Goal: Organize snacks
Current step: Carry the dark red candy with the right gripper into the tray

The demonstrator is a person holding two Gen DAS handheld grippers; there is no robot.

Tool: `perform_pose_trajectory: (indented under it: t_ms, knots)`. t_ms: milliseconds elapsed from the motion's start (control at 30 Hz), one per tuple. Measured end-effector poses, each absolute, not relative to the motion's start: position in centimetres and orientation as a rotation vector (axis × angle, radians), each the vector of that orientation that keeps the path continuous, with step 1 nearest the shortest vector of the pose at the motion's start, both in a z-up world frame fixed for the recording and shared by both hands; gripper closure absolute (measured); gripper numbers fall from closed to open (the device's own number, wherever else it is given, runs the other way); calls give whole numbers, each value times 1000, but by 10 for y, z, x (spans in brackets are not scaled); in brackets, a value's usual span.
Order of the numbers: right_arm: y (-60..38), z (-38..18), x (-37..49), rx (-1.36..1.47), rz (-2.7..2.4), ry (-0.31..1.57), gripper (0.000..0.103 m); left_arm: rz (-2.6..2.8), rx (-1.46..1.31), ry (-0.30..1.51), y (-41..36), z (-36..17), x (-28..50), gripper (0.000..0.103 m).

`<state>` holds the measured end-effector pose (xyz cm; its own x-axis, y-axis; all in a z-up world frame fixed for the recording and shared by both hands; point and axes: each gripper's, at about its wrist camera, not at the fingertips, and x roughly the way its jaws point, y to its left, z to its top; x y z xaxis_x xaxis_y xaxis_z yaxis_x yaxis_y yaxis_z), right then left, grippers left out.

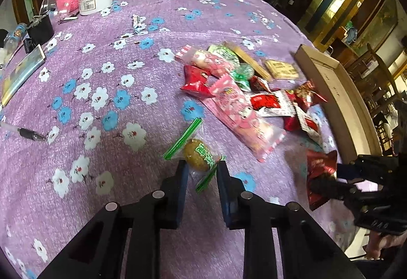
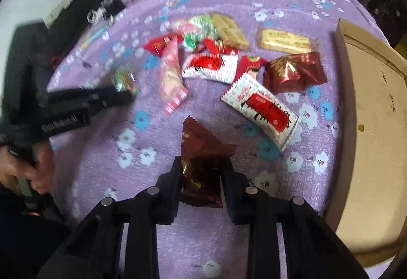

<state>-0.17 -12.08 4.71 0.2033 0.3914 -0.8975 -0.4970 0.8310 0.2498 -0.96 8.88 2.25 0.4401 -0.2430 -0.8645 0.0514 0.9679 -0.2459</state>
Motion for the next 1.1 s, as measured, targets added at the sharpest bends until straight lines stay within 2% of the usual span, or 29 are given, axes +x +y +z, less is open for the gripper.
perform_pose_trajectory:
  t_ms: [467,567,700,800,833,933,1100]
  knots:
    - [-149,70,-10,45,626,1146,75,-201,-186,1123,69,25,-10,84]
    - [-157,71,-13,55,625,1143,75,-165,-166,1135,65,25,-3,78]
    - [-164,74,-16,58,622,1127,75,-120,-172,1141,66,23,7,60]
    - [-171,76,-17,66,614,1115,75,-108,-199,1148,70,17,15,60]
    - [-174,76,-16,71,611,1113,75,-106,-200,1129,71,17,17,68]
    - [-186,80,-14,95,591,1094,75,-98,-177,1109,71,17,17,73]
    - [-223,84,-3,142,495,1068,75,-116,-184,1092,69,25,8,74]
